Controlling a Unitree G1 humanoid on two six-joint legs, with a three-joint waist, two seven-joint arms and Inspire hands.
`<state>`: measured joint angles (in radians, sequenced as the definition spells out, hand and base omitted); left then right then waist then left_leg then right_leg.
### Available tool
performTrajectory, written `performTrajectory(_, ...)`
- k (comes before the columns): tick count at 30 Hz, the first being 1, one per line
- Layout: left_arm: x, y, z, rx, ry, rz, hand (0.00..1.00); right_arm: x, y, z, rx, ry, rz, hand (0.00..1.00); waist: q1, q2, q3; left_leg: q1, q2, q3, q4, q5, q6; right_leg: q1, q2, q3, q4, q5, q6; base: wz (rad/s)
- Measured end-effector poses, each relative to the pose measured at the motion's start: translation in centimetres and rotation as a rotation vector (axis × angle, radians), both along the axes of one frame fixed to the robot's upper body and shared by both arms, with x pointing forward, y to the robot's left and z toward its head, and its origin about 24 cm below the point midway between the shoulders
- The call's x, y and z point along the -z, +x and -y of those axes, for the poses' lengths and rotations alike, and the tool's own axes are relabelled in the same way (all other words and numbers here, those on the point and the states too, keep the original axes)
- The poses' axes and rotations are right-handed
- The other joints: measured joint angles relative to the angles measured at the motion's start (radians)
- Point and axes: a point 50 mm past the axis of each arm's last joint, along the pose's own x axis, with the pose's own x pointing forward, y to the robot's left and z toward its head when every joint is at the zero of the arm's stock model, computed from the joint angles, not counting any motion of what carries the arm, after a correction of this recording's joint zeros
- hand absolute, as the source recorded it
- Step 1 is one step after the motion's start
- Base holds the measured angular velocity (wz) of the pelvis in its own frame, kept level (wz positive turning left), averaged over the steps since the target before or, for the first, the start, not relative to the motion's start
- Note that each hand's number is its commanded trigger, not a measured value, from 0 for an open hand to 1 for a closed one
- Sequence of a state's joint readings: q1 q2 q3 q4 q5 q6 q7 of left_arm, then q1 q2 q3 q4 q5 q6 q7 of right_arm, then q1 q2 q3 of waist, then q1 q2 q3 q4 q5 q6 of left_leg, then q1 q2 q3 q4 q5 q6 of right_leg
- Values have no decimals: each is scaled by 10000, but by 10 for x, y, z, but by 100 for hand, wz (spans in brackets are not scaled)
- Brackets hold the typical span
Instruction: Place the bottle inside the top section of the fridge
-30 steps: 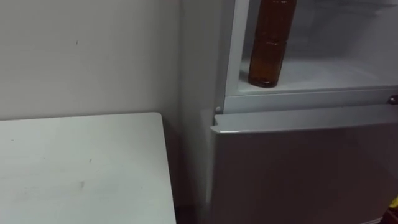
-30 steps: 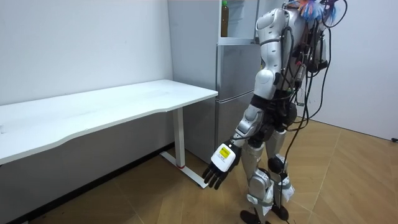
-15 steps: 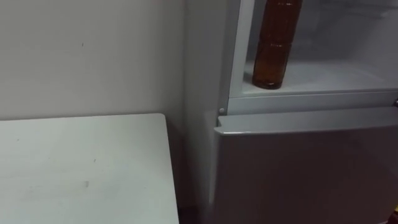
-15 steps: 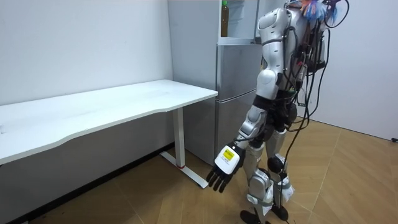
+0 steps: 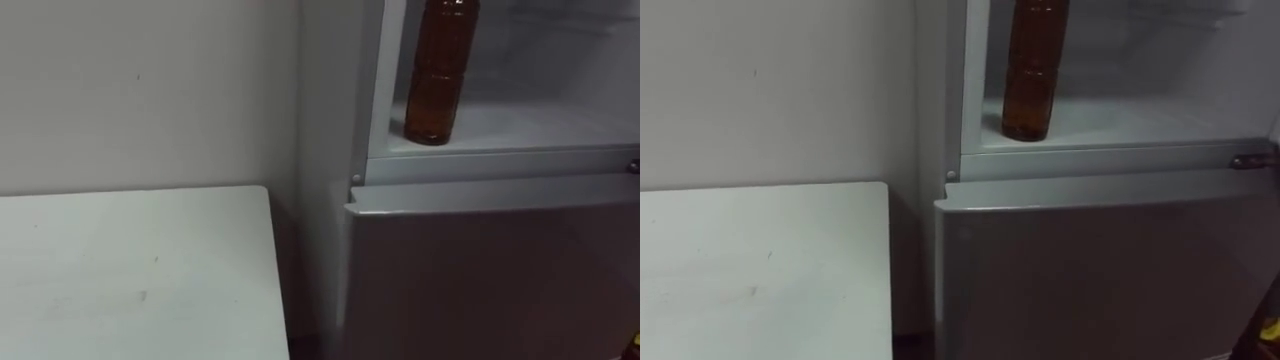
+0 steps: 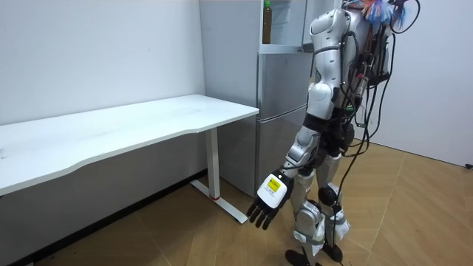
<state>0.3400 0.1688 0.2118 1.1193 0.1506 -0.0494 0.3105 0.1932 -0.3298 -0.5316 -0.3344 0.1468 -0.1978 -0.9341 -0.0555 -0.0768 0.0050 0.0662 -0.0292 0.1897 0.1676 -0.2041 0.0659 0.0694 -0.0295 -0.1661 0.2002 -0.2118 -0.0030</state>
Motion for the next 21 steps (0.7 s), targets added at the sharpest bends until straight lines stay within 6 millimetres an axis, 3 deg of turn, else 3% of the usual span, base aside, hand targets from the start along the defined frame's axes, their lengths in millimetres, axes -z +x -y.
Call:
performTrajectory(9, 0, 0, 1, 234, -114, -84, 0, -12, 11, -8, -288, -965, 55, 0, 91, 1, 0, -11, 2, -36, -10, 0, -1, 10, 13, -28, -101, 11, -6, 0)
performTrajectory(13, 1, 1, 3, 396, -184, -243, 0, -11, 21, -17, -838, -1147, -160, 0, 116, -14, -66, -8, 4, -36, -22, 0, -1, 40, 24, -19, -101, 36, -6, 0)
performTrajectory(21, 2, 11, 3, 503, -200, -81, 0, -12, 30, -29, -1894, -1413, -524, 0, 362, 31, -44, 3, 19, -38, -26, -2, 0, 7, 16, -7, 56, 42, -13, 0)
